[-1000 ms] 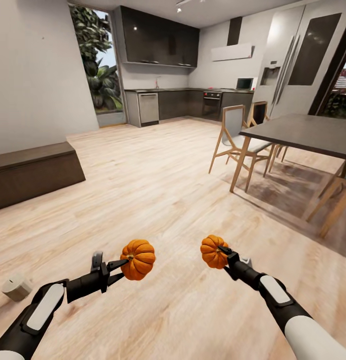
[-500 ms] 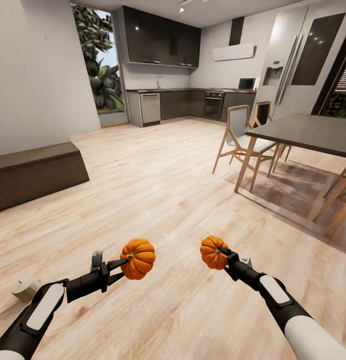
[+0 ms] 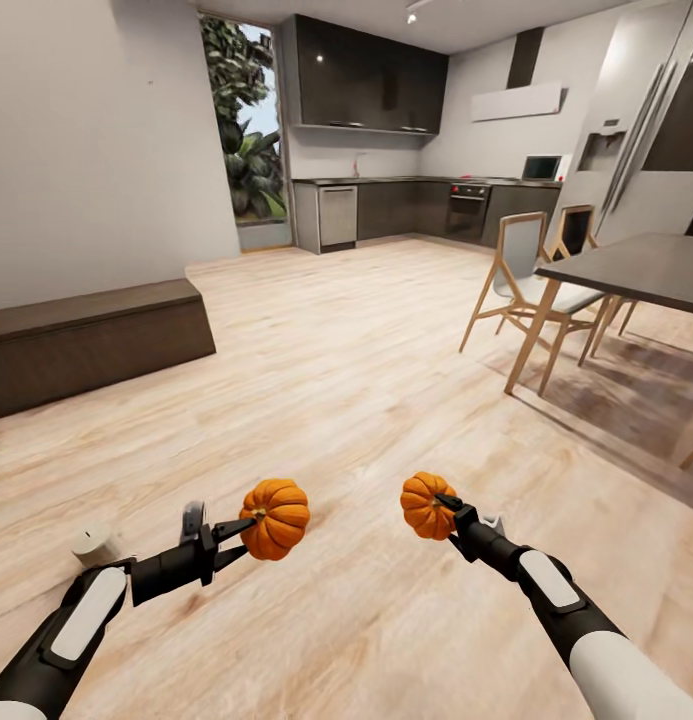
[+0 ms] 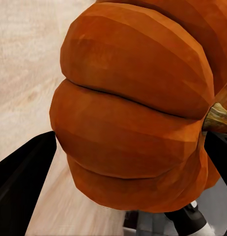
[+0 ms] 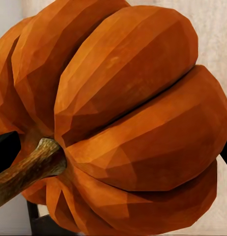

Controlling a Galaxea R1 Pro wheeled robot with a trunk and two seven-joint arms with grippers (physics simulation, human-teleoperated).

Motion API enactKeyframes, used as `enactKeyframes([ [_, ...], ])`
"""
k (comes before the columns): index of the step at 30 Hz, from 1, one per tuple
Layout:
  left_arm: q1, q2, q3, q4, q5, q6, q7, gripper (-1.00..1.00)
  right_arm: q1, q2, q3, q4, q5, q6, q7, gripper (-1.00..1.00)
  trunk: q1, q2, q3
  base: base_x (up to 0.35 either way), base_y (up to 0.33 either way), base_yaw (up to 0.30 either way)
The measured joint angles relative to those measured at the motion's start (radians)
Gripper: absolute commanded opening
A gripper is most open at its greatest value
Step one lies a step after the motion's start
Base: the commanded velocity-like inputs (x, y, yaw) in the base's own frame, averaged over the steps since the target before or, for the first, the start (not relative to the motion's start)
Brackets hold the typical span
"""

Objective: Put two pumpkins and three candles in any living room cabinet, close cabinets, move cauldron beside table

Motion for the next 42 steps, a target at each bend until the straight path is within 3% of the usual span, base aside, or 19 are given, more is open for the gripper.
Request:
enactKeyframes([
  [10, 0.000, -0.003, 0.000, 0.001, -0.006, -0.002, 0.000, -1.00, 0.000, -0.001, 0.000, 0.000, 0.003, -0.033, 0.002, -1.00, 0.000, 0.000, 0.000, 0.067, 0.000, 0.285],
  [23, 0.000, -0.004, 0.000, 0.000, 0.000, 0.000, 0.000, -1.00, 0.000, -0.002, 0.002, 0.000, 0.005, -0.035, 0.004, -1.00, 0.000, 0.000, 0.000, 0.199, 0.014, 0.022],
  [42, 0.000, -0.005, -0.008, 0.001, -0.010, -0.002, 0.000, -1.00, 0.000, 0.000, 0.005, 0.000, 0.006, -0.036, 0.002, -1.00, 0.000, 0.000, 0.009, 0.195, 0.192, 0.232],
])
